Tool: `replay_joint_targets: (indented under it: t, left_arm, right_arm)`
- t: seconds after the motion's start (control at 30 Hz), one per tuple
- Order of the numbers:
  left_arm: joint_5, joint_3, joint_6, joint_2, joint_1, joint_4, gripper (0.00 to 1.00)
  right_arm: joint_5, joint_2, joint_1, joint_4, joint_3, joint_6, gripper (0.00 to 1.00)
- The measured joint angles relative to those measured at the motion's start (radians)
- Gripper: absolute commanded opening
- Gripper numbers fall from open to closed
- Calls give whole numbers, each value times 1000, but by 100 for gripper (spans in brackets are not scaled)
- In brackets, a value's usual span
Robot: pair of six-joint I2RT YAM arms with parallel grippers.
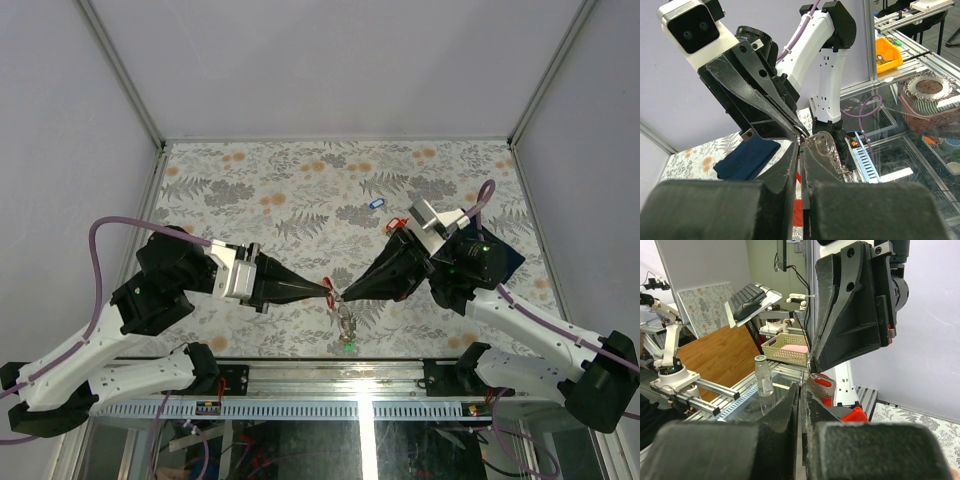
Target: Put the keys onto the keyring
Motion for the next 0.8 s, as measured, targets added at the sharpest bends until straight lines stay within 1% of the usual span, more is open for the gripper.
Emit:
replay_joint_targets:
  t: [0.8]
  left_arm:
    - [6, 11, 0, 24, 0, 5, 0]
  right_arm:
    - [-13, 8, 0, 10, 0, 7, 0]
